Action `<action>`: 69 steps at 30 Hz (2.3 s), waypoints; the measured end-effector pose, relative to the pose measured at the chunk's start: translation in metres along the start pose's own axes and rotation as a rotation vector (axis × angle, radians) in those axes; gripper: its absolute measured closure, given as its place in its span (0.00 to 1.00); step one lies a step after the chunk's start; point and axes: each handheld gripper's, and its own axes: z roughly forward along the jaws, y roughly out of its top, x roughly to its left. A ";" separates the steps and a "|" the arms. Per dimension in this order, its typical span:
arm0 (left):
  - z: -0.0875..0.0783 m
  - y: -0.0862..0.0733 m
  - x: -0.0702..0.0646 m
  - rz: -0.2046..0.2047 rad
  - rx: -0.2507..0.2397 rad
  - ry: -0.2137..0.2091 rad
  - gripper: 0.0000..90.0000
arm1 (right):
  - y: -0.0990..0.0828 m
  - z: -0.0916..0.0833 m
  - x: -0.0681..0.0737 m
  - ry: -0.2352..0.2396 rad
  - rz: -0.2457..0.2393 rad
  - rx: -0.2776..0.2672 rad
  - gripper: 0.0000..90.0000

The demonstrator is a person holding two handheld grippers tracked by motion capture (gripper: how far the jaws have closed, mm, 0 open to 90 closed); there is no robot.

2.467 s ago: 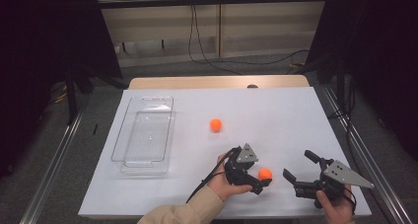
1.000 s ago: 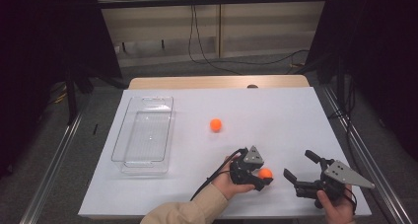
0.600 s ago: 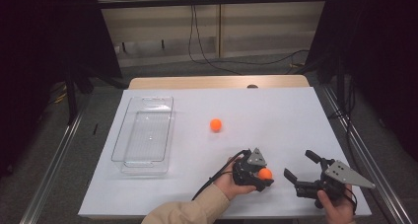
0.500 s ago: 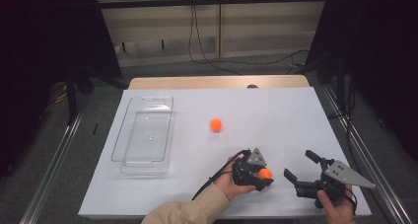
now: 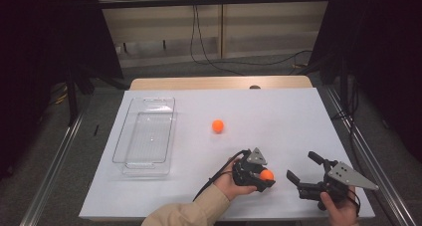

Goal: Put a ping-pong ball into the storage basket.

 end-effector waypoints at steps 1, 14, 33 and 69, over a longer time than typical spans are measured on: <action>-0.001 0.000 0.000 -0.006 0.002 -0.004 0.56 | 0.000 0.000 0.000 0.000 0.000 0.001 0.01; -0.011 0.001 0.005 -0.053 -0.012 -0.007 0.56 | 0.000 0.000 0.000 0.005 0.000 0.001 0.01; -0.022 0.002 0.009 -0.085 -0.014 -0.003 0.56 | 0.000 0.000 0.001 0.006 0.000 0.001 0.01; -0.049 0.006 0.022 -0.124 -0.040 0.032 0.56 | 0.000 0.001 0.002 0.009 0.008 0.000 0.01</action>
